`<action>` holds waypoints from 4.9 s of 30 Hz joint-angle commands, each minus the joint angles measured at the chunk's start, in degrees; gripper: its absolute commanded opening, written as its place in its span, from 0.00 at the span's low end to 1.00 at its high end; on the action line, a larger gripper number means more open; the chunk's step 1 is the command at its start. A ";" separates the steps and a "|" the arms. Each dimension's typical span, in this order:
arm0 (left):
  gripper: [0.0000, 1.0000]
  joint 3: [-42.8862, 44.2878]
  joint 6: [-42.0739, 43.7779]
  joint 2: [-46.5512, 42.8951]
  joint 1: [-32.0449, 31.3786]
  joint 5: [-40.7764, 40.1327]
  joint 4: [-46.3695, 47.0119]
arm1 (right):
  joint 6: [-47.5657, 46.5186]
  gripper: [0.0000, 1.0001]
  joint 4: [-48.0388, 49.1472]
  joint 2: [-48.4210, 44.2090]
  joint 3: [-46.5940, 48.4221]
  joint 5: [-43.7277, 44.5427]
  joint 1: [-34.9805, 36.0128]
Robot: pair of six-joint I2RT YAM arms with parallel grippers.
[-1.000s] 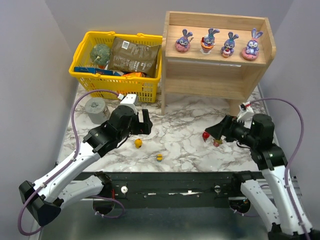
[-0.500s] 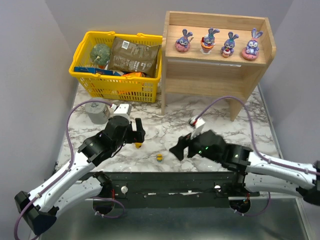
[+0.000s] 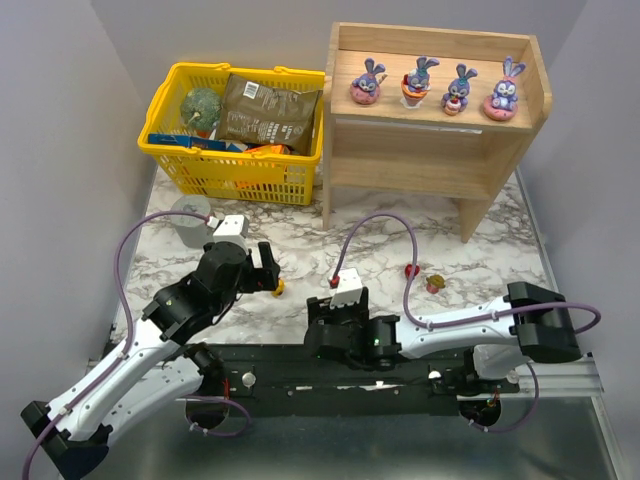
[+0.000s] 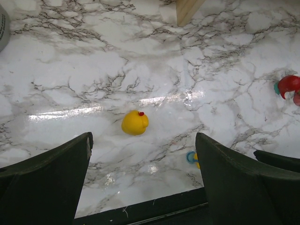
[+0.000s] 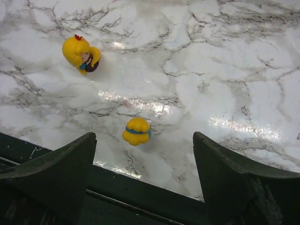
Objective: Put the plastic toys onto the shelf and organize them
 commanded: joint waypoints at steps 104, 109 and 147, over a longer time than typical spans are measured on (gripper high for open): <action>0.99 -0.58 1.24 0.12 0.34 3.10 0.45 | -43.16 0.01 16.82 7.52 27.27 -9.74 -35.89; 0.99 -0.58 1.24 0.21 0.43 3.10 0.45 | -43.86 0.01 18.15 8.57 27.18 -9.66 -37.21; 0.99 -0.49 1.32 0.03 0.34 2.83 0.44 | -38.67 0.31 14.46 15.26 29.64 -15.02 -42.84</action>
